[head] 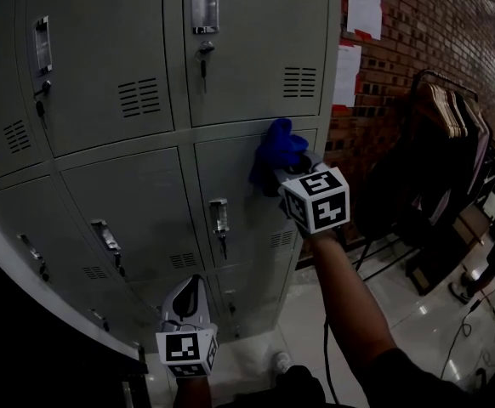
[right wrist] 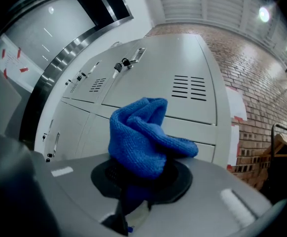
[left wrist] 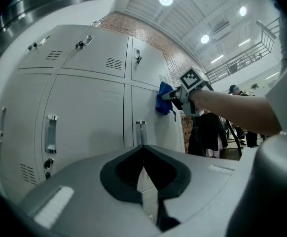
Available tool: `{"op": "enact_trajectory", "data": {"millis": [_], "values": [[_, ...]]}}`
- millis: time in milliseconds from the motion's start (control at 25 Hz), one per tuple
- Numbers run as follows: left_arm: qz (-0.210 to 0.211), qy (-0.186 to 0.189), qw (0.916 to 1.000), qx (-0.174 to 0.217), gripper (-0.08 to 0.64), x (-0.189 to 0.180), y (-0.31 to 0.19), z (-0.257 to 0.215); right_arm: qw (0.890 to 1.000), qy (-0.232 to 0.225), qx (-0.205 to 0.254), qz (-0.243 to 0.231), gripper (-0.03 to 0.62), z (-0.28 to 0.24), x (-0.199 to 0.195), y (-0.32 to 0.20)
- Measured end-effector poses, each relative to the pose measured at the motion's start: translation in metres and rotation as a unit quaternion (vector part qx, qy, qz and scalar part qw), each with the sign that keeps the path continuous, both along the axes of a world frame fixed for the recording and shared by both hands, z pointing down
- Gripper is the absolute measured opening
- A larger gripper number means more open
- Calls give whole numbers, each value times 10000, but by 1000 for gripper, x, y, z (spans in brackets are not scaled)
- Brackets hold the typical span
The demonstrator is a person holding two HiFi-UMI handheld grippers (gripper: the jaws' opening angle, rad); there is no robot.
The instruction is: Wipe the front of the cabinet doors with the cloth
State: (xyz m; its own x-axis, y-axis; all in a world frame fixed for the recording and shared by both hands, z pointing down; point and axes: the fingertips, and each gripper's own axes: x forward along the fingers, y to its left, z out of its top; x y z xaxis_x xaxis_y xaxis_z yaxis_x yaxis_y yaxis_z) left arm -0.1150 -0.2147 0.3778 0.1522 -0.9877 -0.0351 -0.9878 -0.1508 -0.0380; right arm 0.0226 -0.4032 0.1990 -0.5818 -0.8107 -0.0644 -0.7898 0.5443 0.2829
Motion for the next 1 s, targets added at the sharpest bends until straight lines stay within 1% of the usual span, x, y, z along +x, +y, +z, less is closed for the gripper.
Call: {"op": "enact_trajectory", "data": {"millis": [320, 560, 800, 880, 1000], "values": [[-58, -24, 10000, 23, 17, -7, 3, -2, 9995, 29, -47, 319, 77, 1, 51, -18], [12, -39, 10000, 12, 17, -1, 6, -1, 9986, 156, -56, 502, 77, 1, 73, -26], [25, -45, 10000, 4, 17, -1, 10, 0, 9967, 51, -129, 804, 77, 4, 101, -35], [12, -46, 10000, 22, 17, -2, 12, -1, 9963, -22, -139, 843, 78, 3, 105, -36], [-7, -38, 10000, 21, 17, -2, 15, -1, 9961, 13, -105, 876, 78, 3, 106, -34]]}}
